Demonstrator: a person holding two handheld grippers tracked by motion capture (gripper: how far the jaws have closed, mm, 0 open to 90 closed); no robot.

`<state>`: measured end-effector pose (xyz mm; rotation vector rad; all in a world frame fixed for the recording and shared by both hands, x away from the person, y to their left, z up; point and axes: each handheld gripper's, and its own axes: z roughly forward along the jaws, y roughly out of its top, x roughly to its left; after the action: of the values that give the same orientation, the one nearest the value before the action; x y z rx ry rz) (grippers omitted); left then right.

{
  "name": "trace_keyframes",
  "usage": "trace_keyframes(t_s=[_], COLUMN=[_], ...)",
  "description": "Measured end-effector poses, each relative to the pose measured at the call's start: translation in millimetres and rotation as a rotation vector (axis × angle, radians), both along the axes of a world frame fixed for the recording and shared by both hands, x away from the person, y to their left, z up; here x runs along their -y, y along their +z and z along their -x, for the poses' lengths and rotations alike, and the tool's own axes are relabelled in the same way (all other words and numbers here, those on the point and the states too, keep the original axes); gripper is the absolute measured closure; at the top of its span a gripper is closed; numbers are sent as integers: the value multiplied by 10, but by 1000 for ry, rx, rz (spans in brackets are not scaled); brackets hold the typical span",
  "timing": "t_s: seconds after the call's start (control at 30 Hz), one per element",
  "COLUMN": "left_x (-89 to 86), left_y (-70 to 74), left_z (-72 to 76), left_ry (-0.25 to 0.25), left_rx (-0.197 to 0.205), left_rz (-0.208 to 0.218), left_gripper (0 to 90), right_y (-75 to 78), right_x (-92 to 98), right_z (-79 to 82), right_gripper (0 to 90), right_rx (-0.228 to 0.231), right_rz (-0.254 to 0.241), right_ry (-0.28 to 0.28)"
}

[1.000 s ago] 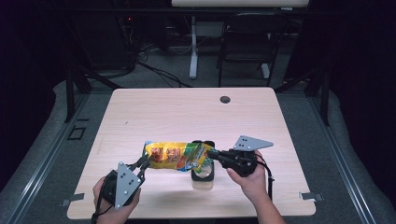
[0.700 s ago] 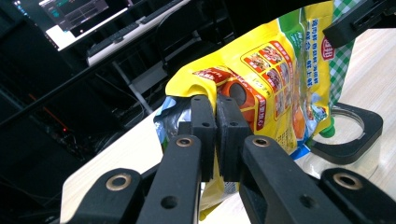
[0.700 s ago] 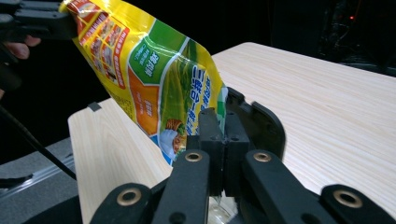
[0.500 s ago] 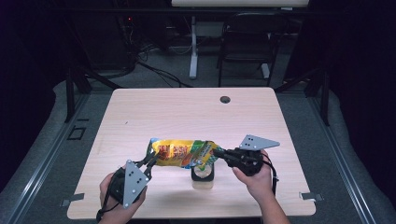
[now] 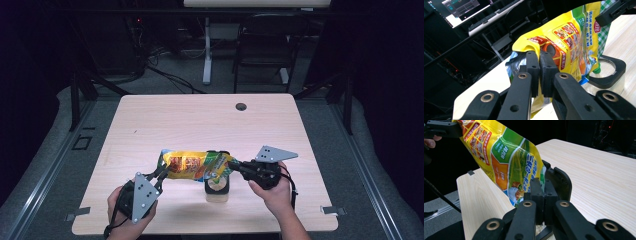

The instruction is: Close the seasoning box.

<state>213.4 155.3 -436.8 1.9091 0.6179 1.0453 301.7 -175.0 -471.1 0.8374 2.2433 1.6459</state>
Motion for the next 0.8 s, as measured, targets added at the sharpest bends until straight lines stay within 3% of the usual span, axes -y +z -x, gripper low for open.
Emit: trace_keyframes(t_s=[0.8], left_x=[25], left_y=[10], left_z=[25], left_ry=[-3], left_rx=[4], left_rz=[-10], left_gripper=[875], right_y=[-15], right_x=[-1], right_z=[3], right_gripper=[898], right_rx=[-5], right_rz=[2], right_ry=[-10])
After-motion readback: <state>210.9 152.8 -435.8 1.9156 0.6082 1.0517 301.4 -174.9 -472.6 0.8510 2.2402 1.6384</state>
